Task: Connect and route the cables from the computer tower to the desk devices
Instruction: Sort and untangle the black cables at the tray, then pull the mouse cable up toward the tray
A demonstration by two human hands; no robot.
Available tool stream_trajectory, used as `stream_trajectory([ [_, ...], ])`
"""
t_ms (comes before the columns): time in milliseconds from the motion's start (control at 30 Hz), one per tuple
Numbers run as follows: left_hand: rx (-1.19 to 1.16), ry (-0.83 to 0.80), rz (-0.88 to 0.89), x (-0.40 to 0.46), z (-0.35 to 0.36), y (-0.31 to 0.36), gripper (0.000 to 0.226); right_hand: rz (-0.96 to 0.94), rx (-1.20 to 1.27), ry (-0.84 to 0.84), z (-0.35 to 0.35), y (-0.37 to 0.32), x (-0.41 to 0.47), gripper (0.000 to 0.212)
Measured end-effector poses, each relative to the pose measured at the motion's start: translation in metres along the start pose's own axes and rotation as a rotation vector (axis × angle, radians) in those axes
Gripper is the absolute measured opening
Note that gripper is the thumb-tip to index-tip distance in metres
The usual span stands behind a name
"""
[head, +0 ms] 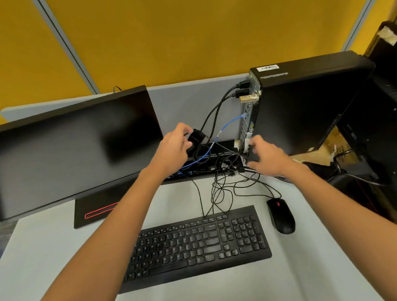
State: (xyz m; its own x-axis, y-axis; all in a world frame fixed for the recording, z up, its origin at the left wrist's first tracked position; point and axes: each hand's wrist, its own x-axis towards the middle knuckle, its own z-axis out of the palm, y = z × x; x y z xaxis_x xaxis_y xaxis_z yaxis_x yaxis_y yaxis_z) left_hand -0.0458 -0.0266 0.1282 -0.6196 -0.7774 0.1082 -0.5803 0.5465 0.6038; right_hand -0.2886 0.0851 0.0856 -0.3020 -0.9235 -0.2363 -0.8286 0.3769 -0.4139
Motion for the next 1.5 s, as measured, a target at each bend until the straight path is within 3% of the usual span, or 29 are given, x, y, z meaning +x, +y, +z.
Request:
stream_trajectory([
  [67,-0.022,-0.116,0.049,0.006,0.006,0.019,0.033,-0.215,0.13,0.055,-0.006,-0.038,-0.005,0.071],
  [100,-0.057,-0.142,0.084,0.008,0.009,0.028,0.033,-0.338,0.189,0.077,-0.011,-0.058,-0.008,0.073],
  [167,-0.145,-0.1,0.14,0.01,0.011,0.046,0.016,-0.523,0.267,0.119,-0.022,-0.084,-0.009,0.052],
  [233,-0.298,0.024,0.145,0.01,0.005,0.056,0.006,-0.543,0.21,0.209,-0.03,-0.088,-0.004,0.014],
  [333,-0.408,0.102,0.077,0.007,-0.014,0.043,0.021,-0.419,-0.069,0.326,-0.033,-0.053,0.007,0.011],
  [500,-0.267,0.045,-0.115,-0.015,-0.027,-0.043,0.023,0.064,-0.05,0.333,-0.021,0.046,0.005,0.017],
  [600,-0.265,-0.145,-0.262,-0.023,-0.009,-0.051,0.005,0.049,-0.001,0.246,-0.012,0.043,0.003,0.026],
  [667,-0.263,-0.317,-0.291,-0.02,0.018,-0.03,0.048,-0.115,0.02,0.201,-0.01,0.009,0.007,0.026],
  [733,-0.341,-0.387,-0.32,-0.014,0.045,0.001,0.09,-0.283,0.09,0.215,-0.019,-0.033,0.008,0.029],
  [833,-0.299,-0.225,-0.367,0.002,0.07,0.014,0.105,-0.434,0.198,0.396,-0.056,-0.075,0.003,0.033],
  [900,-0.231,-0.115,-0.42,0.01,0.071,0.007,0.086,-0.47,0.296,0.521,-0.089,-0.086,0.001,0.032],
  [967,-0.352,-0.163,-0.432,0.009,0.068,-0.001,0.034,-0.497,0.472,0.627,-0.115,-0.091,-0.001,0.031],
  [1000,-0.461,-0.186,-0.438,0.007,0.066,-0.002,0.024,-0.495,0.484,0.668,-0.122,-0.09,0.0,0.031],
  [1033,-0.534,-0.176,-0.45,0.004,0.066,-0.003,0.033,-0.471,0.425,0.674,-0.124,-0.088,0.002,0.032],
  [1100,-0.503,-0.086,-0.438,0.002,0.061,-0.005,0.042,-0.36,0.18,0.546,-0.117,-0.076,0.008,0.03],
  [1200,-0.36,0.016,-0.366,0.005,0.036,0.0,0.044,-0.142,-0.255,0.068,-0.084,-0.051,0.007,0.019],
  [1267,-0.333,0.041,-0.298,0.007,0.009,0.009,0.043,-0.069,-0.397,-0.097,-0.066,-0.044,0.002,0.028],
  [1333,-0.324,0.017,-0.224,0.011,-0.012,0.024,0.043,-0.107,-0.327,-0.078,-0.057,-0.048,0.0,0.057],
  [1400,-0.268,-0.031,-0.137,0.014,-0.026,0.042,0.042,-0.273,-0.115,-0.017,-0.057,-0.066,-0.001,0.084],
  [1500,-0.257,-0.048,-0.025,0.022,-0.045,0.071,0.044,-0.462,0.194,0.112,-0.06,-0.098,-0.007,0.09],
])
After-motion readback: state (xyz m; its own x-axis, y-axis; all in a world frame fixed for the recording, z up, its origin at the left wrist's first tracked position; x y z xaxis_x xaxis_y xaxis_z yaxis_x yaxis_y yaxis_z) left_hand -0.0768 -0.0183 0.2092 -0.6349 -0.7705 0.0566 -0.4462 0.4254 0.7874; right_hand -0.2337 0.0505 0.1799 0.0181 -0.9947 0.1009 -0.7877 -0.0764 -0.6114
